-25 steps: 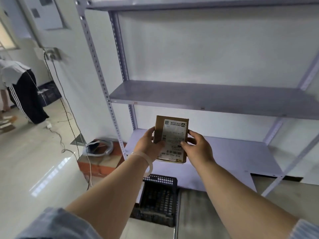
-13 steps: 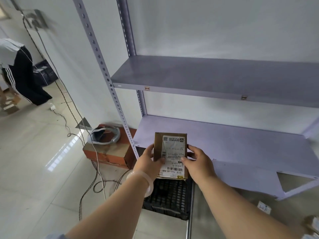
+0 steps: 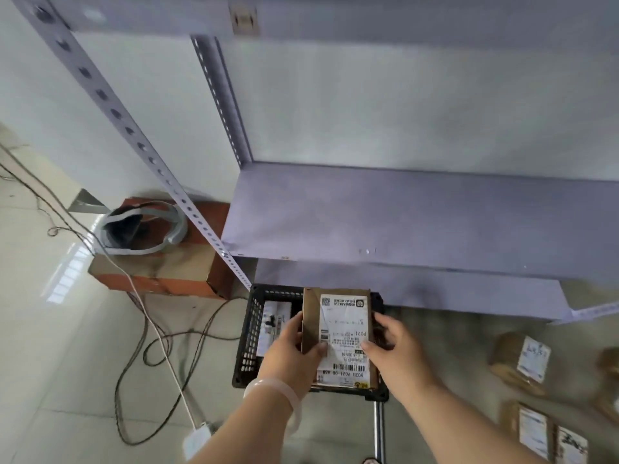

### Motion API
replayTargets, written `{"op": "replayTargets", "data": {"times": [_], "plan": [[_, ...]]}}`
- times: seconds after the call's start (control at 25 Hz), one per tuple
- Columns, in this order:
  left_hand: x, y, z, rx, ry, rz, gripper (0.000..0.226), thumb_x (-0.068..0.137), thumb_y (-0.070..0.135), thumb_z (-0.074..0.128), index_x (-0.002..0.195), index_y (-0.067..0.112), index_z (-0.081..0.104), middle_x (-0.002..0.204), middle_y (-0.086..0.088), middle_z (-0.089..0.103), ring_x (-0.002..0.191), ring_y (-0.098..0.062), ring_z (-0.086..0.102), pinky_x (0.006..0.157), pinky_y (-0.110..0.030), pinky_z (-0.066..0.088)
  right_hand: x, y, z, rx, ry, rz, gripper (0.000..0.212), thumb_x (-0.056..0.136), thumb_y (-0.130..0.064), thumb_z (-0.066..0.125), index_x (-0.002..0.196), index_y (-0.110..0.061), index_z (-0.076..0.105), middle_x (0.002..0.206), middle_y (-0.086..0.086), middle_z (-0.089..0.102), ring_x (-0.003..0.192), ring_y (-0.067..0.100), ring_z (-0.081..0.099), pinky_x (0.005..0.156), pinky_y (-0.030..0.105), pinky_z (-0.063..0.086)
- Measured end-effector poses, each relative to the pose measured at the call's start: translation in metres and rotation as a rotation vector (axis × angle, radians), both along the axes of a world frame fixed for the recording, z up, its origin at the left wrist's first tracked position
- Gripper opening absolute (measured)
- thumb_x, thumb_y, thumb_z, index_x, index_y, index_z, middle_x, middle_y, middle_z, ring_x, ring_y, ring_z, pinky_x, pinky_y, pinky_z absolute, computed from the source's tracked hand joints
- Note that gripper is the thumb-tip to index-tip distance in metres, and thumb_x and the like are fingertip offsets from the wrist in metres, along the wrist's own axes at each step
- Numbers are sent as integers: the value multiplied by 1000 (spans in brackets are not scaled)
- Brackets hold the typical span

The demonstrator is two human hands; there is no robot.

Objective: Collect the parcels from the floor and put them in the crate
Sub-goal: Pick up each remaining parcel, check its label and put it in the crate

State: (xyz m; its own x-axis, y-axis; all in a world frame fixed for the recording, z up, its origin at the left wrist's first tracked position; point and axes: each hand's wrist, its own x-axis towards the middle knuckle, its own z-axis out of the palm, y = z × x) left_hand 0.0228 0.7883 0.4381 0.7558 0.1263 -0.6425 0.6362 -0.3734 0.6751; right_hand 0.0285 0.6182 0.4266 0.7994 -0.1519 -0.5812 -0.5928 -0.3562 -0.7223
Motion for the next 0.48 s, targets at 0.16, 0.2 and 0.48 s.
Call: {"op": "replayTargets", "data": {"times": [0.16, 0.2, 0.48], "plan": [[14, 19, -96, 3, 47, -72, 67, 87, 28, 66, 142, 39, 31, 101, 23, 52, 88, -7, 65, 77, -32, 59, 5, 16, -86, -20, 91, -19, 61, 86, -9, 67, 140, -27, 45, 130, -2, 55, 107, 10, 55, 83, 23, 49], [18, 24, -124, 24, 48, -88, 67, 86, 31, 66, 142, 40, 30, 110, 16, 52, 90, -9, 65, 77, -33, 59, 7, 21, -112, -35, 98, -24, 62, 86, -11, 67, 140, -30, 44, 136, 0, 53, 114, 12, 56, 89, 27, 50], [40, 46, -318, 118, 78, -77, 62, 85, 28, 64, 137, 41, 32, 121, 7, 51, 90, -13, 63, 75, -36, 59, 28, 56, -299, 6, 202, -12, 65, 95, -11, 52, 147, -38, 26, 142, -6, 48, 88, 3, 54, 63, 13, 52]]}}
